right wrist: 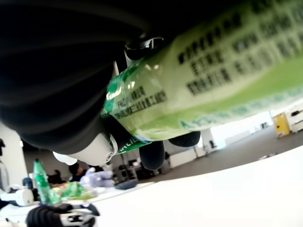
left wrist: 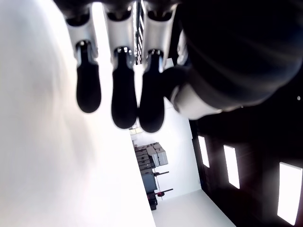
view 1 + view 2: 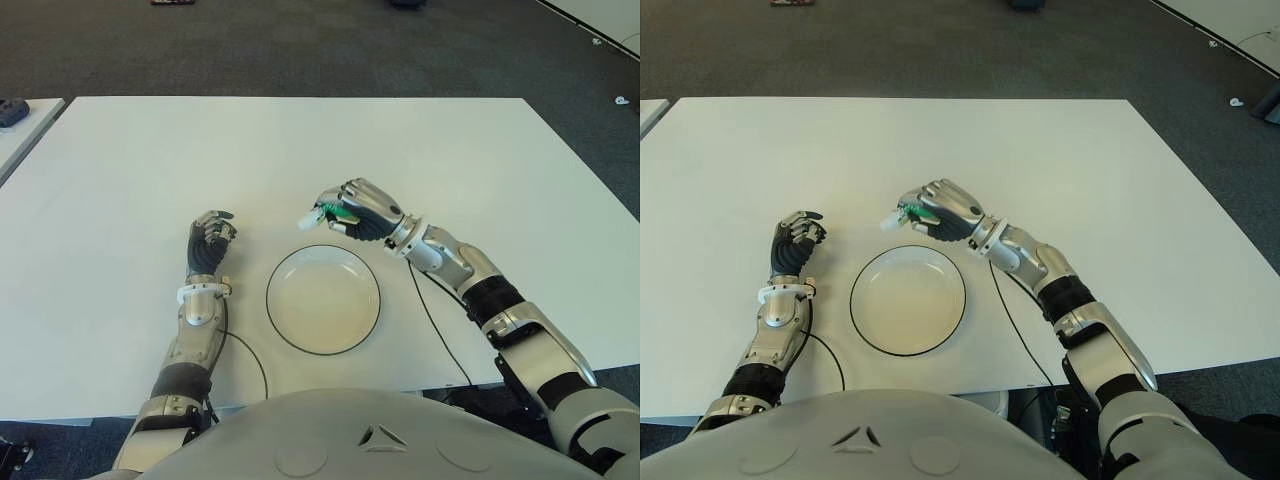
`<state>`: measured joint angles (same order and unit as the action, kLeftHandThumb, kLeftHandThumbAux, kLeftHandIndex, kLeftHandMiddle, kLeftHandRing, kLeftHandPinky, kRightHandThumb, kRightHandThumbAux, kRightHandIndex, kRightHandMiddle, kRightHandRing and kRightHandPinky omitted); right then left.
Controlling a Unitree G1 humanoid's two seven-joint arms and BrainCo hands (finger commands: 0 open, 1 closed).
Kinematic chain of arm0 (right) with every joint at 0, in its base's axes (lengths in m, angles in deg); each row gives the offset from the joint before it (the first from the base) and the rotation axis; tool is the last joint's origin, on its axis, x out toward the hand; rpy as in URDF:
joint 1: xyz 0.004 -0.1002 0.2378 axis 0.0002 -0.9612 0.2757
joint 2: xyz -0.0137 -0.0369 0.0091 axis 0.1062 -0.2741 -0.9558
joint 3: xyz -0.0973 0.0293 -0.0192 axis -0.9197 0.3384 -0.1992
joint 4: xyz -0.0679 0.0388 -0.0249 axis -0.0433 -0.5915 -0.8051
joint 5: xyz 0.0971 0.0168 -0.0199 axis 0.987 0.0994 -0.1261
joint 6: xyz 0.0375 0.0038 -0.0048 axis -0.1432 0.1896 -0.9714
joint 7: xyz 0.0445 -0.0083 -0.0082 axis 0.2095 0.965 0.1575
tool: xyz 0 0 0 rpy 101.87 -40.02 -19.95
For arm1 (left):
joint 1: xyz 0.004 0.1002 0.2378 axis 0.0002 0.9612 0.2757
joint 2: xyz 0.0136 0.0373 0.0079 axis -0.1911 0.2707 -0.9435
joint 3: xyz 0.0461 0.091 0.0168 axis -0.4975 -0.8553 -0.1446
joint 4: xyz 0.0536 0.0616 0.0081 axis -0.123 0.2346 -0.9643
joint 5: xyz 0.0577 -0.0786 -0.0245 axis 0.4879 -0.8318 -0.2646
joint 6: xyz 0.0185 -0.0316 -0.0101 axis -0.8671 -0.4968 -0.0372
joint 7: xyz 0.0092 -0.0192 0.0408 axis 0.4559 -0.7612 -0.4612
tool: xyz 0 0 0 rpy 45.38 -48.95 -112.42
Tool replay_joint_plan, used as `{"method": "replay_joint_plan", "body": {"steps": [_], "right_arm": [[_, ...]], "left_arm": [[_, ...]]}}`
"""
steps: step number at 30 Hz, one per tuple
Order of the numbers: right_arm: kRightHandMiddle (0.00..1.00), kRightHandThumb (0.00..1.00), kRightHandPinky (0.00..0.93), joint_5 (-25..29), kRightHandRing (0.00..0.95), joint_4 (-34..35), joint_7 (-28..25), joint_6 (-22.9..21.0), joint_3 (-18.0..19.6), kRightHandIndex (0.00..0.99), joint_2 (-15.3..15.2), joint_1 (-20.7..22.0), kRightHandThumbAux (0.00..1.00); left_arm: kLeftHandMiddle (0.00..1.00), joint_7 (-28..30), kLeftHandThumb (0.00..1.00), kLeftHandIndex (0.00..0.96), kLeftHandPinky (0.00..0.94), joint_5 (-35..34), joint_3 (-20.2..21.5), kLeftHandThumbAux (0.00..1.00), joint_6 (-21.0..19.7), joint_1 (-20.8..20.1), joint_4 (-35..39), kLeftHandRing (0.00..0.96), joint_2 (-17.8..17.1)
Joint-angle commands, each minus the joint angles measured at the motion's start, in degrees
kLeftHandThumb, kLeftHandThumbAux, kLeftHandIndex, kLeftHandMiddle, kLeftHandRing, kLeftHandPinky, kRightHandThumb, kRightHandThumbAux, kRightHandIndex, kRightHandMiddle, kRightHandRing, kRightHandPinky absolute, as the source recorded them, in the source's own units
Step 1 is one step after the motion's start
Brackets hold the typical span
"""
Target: Put the toothpaste on the table into the plate.
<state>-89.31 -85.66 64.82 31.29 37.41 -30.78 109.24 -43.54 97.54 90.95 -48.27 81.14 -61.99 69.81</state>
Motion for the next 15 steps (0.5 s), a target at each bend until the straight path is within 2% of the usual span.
{"method": "replay_joint_plan", "body": {"steps": [1,8,13,15], "right_arm": [[0.882,0.718,0.887,-3.82,0.873,2.24,2.04,2.76,-1.16,0.441,0.49,-1.48,0.714],[0.894,0.719,0.898,-7.55,0.884,3.96,3.00,4.72,-2.06,0.441,-0.07,-3.47,0.714],[0.898,0.719,0.906,-10.37,0.896,4.70,4.30,4.81,-2.29,0.441,-0.23,-3.57,0.714],[0.899,0.718,0.907,-11.56,0.897,4.89,3.26,5.11,-3.15,0.441,-0.68,-3.46,0.714]], "left_arm": [[0.607,-0.19,0.697,0.435,0.563,0.18,-0.34,0.721,-0.48,-0.24,-1.10,0.593,0.13],[0.610,-0.26,0.697,0.435,0.556,0.02,-0.21,0.721,0.23,-0.51,-1.81,0.595,0.13],[0.612,0.15,0.697,0.435,0.566,-0.31,-0.14,0.721,0.53,-0.50,-2.10,0.595,0.02],[0.610,0.22,0.697,0.435,0.568,-0.54,-0.08,0.721,1.10,-0.52,-2.37,0.595,0.13]]}}
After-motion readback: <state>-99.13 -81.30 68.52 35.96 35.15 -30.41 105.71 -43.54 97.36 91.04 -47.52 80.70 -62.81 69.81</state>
